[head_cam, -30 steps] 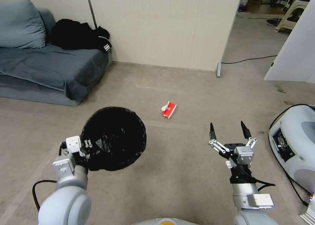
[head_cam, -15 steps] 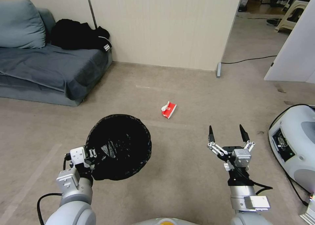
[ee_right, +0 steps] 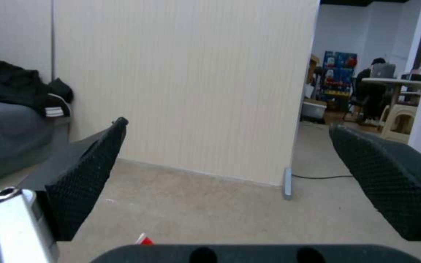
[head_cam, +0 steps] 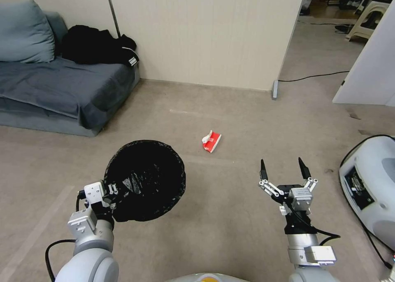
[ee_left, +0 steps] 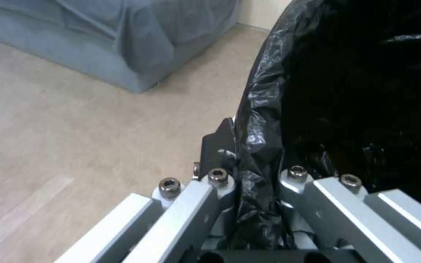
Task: Pick up the trash bin, then pick up the garbage from the floor and place it into the trash bin.
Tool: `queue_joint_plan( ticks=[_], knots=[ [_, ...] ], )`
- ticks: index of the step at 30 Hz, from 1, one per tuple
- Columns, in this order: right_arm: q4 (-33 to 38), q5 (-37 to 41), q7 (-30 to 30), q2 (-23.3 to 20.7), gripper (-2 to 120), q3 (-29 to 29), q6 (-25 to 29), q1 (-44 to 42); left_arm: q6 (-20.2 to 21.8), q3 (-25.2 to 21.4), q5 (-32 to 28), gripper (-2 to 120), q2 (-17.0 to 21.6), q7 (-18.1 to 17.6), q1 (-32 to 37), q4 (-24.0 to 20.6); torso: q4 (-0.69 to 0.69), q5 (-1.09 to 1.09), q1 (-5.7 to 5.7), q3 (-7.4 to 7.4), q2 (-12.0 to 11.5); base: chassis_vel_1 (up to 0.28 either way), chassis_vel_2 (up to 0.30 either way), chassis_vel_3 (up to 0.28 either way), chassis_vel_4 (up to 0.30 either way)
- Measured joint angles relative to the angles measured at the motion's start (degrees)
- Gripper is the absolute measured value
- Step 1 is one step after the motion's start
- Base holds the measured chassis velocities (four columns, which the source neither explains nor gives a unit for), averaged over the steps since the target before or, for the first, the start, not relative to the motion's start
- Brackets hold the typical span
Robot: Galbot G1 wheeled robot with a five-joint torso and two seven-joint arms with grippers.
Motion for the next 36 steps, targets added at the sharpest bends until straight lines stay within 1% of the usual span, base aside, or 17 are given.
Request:
queue_joint_plan(
  ticks=[19,21,23,24,25,30,36],
  knots=[
    [0.10,-0.01,0.19,-0.04,100,-0.04,-0.03,-0.22,0.19,0.49,0.26,3,0.20,-0.20,-0.16,-1.10,0.00,0.00,0.00,0.00,0.00,-0.219,0.224,0.212,-0.218],
    [0.10,0.08,-0.21,-0.05,100,-0.04,0.28,-0.22,0.19,0.48,0.25,3,0.22,-0.22,-0.28,-1.19,0.01,0.02,0.00,0.00,0.00,-0.226,0.251,0.241,-0.234],
    [0.09,0.21,-0.71,-0.05,100,-0.04,0.81,-0.13,0.19,0.44,0.25,3,0.24,-0.26,-0.44,-1.18,0.01,0.01,0.00,0.00,0.00,-0.229,0.238,0.231,-0.234],
    [0.07,0.27,-1.06,-0.04,100,-0.04,1.21,-0.05,0.20,0.40,0.25,3,0.25,-0.29,-0.54,-1.18,0.00,-0.03,0.00,0.00,0.00,-0.207,0.166,0.231,-0.194],
    [0.04,0.30,-1.32,-0.05,100,-0.02,1.48,0.03,0.21,0.37,0.25,3,0.26,-0.30,-0.61,-1.19,0.00,0.00,0.00,0.00,0.00,-0.207,0.182,0.168,-0.194],
    [-0.08,0.41,-1.86,-0.05,100,-0.02,2.31,0.22,0.27,0.31,0.23,3,0.29,-0.31,-0.69,-1.18,0.00,0.00,0.01,0.01,0.00,-0.100,0.138,0.116,-0.104],
    [-0.40,0.63,-2.16,-0.05,100,0.04,3.55,0.71,0.29,0.30,0.23,3,0.30,-0.31,-0.67,-1.16,0.00,0.00,-0.01,0.00,0.00,0.000,0.000,0.000,0.000]
  ],
)
